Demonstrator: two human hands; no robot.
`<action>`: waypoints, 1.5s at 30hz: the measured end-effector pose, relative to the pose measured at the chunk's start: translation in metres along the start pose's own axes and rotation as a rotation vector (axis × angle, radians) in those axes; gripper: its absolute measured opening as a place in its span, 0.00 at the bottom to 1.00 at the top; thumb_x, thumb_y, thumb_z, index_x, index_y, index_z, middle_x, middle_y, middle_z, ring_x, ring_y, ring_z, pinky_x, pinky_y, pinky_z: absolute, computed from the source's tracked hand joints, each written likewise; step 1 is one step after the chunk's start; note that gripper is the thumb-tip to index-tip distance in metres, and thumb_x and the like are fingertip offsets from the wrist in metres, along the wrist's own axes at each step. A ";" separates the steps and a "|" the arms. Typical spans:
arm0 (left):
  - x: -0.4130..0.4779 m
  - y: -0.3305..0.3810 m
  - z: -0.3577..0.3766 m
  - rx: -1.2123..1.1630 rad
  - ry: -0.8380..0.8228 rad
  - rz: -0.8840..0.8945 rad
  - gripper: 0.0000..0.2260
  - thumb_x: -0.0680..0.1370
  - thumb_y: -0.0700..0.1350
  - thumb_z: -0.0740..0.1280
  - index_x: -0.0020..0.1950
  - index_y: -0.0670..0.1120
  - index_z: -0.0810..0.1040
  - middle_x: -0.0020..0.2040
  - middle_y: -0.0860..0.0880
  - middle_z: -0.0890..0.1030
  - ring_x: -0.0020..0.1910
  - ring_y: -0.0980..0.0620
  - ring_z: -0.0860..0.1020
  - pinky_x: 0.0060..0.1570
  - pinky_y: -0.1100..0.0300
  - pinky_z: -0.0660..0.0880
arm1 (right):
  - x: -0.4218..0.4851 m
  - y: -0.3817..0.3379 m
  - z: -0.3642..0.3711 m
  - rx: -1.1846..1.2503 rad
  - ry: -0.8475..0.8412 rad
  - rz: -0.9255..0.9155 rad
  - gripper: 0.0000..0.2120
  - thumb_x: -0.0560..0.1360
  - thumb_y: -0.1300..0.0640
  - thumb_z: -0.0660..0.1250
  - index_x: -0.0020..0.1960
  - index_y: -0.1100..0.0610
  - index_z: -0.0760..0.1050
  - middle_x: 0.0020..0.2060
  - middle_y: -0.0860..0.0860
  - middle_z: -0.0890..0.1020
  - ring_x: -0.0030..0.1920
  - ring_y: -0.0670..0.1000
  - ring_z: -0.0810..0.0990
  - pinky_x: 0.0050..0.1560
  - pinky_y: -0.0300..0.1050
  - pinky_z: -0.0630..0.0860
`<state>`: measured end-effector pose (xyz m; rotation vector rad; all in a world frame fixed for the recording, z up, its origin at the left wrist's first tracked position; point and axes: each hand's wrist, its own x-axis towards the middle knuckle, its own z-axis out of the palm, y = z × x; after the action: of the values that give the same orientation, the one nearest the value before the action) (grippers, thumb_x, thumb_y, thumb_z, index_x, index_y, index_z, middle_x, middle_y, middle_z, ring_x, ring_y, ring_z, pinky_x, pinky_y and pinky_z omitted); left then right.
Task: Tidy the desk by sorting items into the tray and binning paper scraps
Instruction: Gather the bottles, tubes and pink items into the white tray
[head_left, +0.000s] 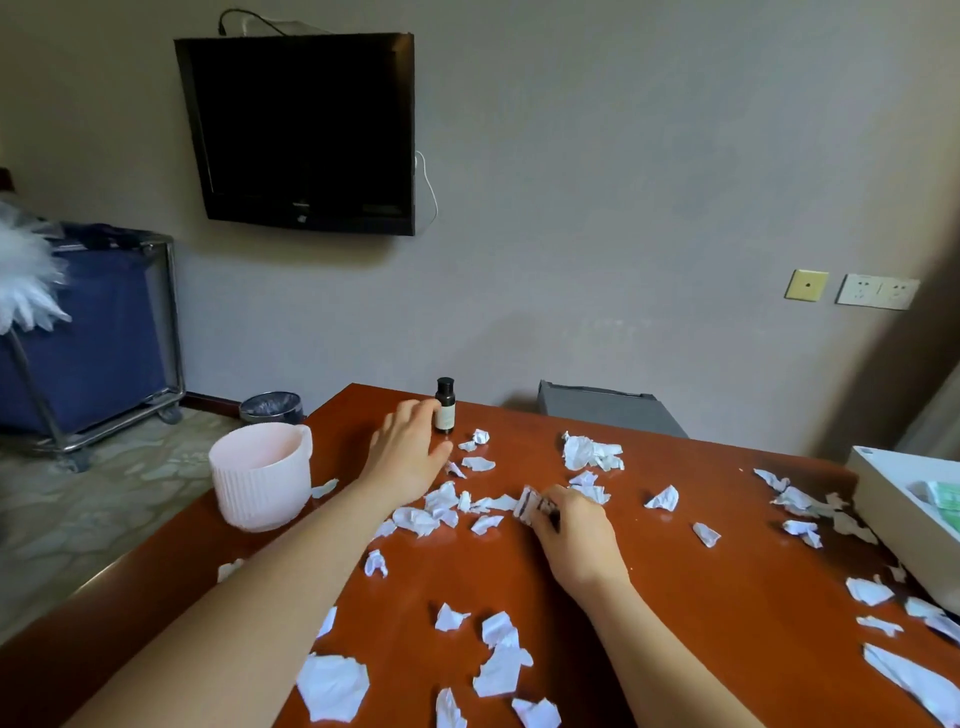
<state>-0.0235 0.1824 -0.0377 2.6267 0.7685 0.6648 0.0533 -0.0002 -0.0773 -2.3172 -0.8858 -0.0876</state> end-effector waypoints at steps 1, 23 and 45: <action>0.011 0.000 0.002 0.000 0.005 -0.023 0.24 0.79 0.47 0.62 0.74 0.48 0.60 0.73 0.46 0.63 0.71 0.46 0.64 0.68 0.51 0.63 | 0.003 0.002 0.002 0.001 0.006 -0.010 0.06 0.79 0.55 0.61 0.50 0.56 0.75 0.46 0.51 0.79 0.42 0.48 0.77 0.40 0.35 0.74; 0.050 0.013 0.014 -0.107 0.108 0.040 0.14 0.79 0.38 0.62 0.64 0.44 0.75 0.63 0.45 0.77 0.61 0.46 0.76 0.59 0.56 0.74 | 0.020 0.005 0.006 0.133 0.014 -0.003 0.11 0.81 0.53 0.56 0.44 0.56 0.73 0.41 0.50 0.78 0.41 0.49 0.77 0.43 0.40 0.76; -0.064 0.175 -0.058 -0.399 -0.144 0.392 0.09 0.74 0.41 0.69 0.54 0.47 0.80 0.48 0.53 0.80 0.47 0.55 0.74 0.41 0.70 0.69 | -0.058 0.029 -0.192 0.036 0.240 0.184 0.11 0.78 0.63 0.60 0.56 0.57 0.77 0.52 0.58 0.82 0.50 0.57 0.82 0.48 0.49 0.81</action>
<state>-0.0279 0.0154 0.0629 2.4268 0.0604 0.6392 0.0574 -0.1634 0.0420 -2.2837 -0.5485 -0.2632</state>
